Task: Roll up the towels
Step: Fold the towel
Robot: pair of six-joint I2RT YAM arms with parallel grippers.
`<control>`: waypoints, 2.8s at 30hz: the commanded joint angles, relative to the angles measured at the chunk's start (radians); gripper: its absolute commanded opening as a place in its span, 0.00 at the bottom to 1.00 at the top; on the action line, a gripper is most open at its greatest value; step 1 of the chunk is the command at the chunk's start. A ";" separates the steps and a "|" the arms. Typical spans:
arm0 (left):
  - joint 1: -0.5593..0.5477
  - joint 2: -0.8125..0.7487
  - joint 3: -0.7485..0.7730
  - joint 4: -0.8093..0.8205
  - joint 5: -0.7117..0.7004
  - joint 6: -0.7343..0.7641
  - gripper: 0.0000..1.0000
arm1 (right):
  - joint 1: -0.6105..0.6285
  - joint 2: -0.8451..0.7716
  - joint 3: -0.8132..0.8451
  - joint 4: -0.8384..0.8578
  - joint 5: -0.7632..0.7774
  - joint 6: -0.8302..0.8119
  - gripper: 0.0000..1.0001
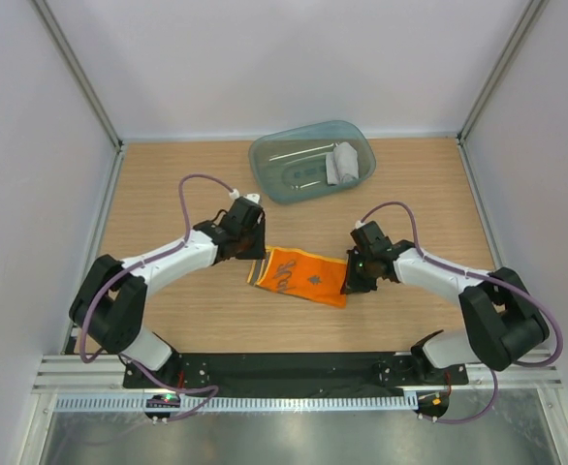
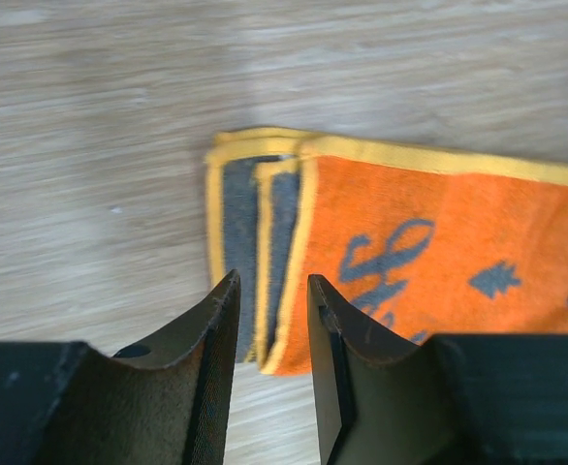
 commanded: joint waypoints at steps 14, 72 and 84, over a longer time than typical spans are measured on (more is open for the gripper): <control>-0.062 0.201 0.048 0.167 0.081 0.007 0.37 | 0.016 0.021 0.009 0.006 0.018 -0.016 0.05; -0.163 0.074 -0.038 0.021 -0.100 -0.086 0.25 | -0.188 0.138 0.120 0.181 -0.068 -0.001 0.01; -0.144 0.138 -0.088 0.051 -0.108 -0.082 0.23 | -0.207 0.212 0.043 0.233 -0.067 -0.021 0.01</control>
